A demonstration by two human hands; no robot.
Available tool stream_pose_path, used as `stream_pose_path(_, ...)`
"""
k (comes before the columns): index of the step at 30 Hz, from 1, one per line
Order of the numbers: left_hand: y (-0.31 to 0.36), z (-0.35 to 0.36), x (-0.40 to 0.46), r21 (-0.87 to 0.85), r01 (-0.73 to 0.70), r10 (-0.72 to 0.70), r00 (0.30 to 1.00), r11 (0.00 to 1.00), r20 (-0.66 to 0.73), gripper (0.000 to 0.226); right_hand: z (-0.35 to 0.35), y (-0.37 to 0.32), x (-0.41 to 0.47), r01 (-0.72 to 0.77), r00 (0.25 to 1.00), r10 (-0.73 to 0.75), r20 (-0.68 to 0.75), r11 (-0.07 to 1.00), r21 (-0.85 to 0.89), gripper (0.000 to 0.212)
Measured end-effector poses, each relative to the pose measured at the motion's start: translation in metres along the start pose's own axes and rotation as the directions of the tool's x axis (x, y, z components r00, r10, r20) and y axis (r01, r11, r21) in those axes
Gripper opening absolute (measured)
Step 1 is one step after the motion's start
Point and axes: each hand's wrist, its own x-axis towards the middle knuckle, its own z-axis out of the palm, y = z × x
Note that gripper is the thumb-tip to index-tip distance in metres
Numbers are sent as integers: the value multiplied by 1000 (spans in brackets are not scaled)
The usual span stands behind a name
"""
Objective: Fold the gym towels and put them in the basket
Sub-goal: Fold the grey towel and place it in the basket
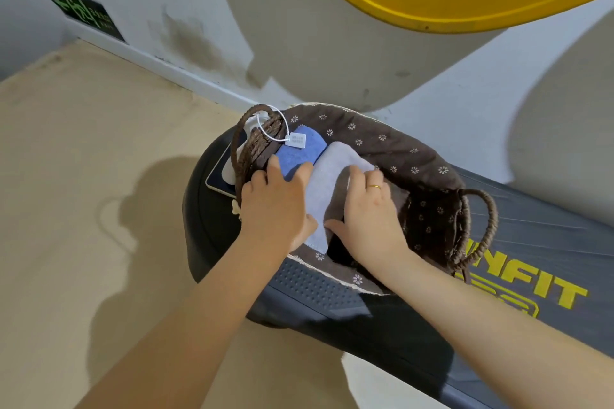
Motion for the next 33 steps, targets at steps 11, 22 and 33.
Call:
stream_pose_path(11,-20,-11,7,155,-197,177,975,968,133,98,18,-1,6,54,958,-83,275,992,110,115)
stream_pose_path(22,9,-24,-14,210,-152,171,982,966,-76,84,-43,13,-2,33,976,-84,203,970,240,63)
stream_pose_path(33,169,-32,-61,-41,-448,426,871,893,-244,44,-112,161,-117,5,950,71,-303,969,245,18)
